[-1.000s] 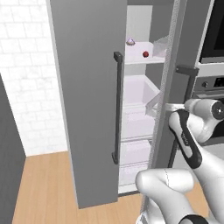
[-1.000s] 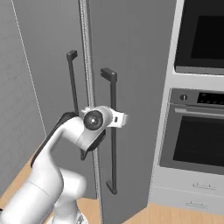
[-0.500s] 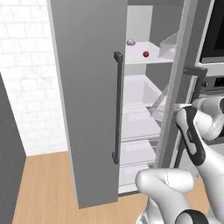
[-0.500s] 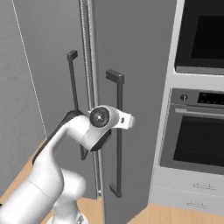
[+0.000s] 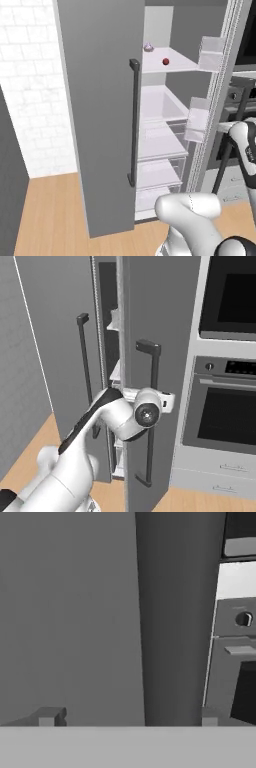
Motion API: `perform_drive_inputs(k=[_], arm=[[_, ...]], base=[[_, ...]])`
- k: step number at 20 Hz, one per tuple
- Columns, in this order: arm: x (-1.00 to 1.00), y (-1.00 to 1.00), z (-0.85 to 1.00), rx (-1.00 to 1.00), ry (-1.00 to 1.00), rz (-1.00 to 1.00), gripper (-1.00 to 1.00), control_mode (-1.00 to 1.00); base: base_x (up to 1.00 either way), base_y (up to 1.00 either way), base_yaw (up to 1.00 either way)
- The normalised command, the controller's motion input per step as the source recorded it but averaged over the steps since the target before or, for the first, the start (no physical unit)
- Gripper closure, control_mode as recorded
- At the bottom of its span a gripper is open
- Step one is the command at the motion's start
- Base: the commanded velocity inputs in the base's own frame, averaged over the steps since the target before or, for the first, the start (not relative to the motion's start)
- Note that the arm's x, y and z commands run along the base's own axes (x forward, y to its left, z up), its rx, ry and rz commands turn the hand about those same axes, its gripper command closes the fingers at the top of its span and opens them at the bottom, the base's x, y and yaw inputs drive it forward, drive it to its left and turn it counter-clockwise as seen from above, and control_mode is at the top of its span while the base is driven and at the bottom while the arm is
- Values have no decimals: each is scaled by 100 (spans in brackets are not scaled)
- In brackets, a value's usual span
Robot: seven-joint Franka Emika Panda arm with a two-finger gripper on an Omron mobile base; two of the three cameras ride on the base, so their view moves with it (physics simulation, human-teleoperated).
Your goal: Take the strawberry from the fridge and place it on top of the pancake, located on the dining counter.
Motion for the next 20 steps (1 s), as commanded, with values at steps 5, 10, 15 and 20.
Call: perform_drive_inputs(k=[5,10,15,20], arm=[[87,-18,-25,0,-3,42,-100,-100],[90,3,-29,-2,5,24,-100,-100],[46,88,-34,-26,7,5,-100,-100],[1,48,-8,-19,-1,11,-100,-100]], base=[[0,0,0],[0,0,0],[0,0,0],[0,0,0]])
